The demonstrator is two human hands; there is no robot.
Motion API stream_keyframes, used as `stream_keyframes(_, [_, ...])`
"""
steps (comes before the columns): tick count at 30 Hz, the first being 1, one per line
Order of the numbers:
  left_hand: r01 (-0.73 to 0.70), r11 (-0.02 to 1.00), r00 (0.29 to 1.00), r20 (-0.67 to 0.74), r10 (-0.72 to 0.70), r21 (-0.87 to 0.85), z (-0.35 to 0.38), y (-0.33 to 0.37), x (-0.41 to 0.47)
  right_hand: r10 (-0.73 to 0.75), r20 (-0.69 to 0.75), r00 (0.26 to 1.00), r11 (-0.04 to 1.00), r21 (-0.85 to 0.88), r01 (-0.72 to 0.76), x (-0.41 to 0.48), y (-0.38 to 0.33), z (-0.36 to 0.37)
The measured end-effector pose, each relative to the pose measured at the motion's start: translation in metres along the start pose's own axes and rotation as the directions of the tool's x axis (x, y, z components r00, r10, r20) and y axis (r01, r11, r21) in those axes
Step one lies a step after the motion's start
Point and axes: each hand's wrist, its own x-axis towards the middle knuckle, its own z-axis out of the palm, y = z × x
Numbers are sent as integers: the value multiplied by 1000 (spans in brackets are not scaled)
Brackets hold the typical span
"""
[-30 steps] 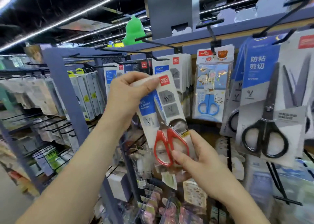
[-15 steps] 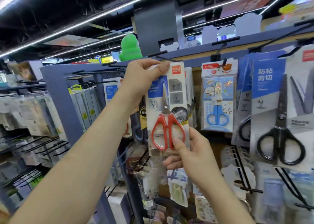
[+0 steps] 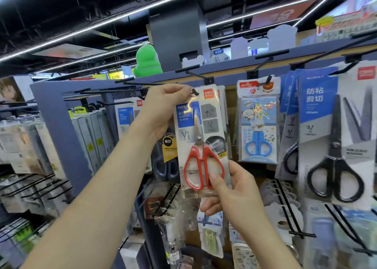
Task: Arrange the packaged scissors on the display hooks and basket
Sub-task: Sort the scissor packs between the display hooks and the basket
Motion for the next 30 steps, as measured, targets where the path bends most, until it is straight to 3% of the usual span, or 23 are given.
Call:
stream_keyframes(4, [-104, 988, 984, -130, 120, 118, 13, -23, -1, -78, -26, 997, 988, -137, 74, 4, -4, 2])
stream_keyframes(9, [-122, 974, 992, 35, 118, 189, 14, -47, -23, -220, -14, 975, 866, -462, 189, 12, 2, -3])
stream_keyframes(12, [-172, 937, 983, -13, 185, 305, 11, -65, -34, -272, -20, 962, 773, -600, 206, 16, 9, -2])
stream_keyframes(16, [-203, 830, 951, -96, 293, 520, 15, -68, -24, -251, -124, 960, 553, -832, 37, 19, 13, 3])
stream_keyframes(18, [-196, 798, 943, -114, 313, 570, 17, -71, -19, -202, -187, 961, 487, -871, -66, 20, 16, 5])
stream_keyframes(20, [-187, 796, 940, -131, 316, 576, 17, -78, -17, -154, -197, 968, 491, -866, -98, 21, 19, 5])
stream_keyframes(25, [-182, 826, 962, -77, 262, 533, 13, -94, -25, -141, -215, 966, 620, -780, -83, 27, 23, -3])
stream_keyframes(30, [-218, 848, 960, -50, 276, 483, -2, -100, -38, -69, -193, 979, 632, -767, -107, 9, 24, -19])
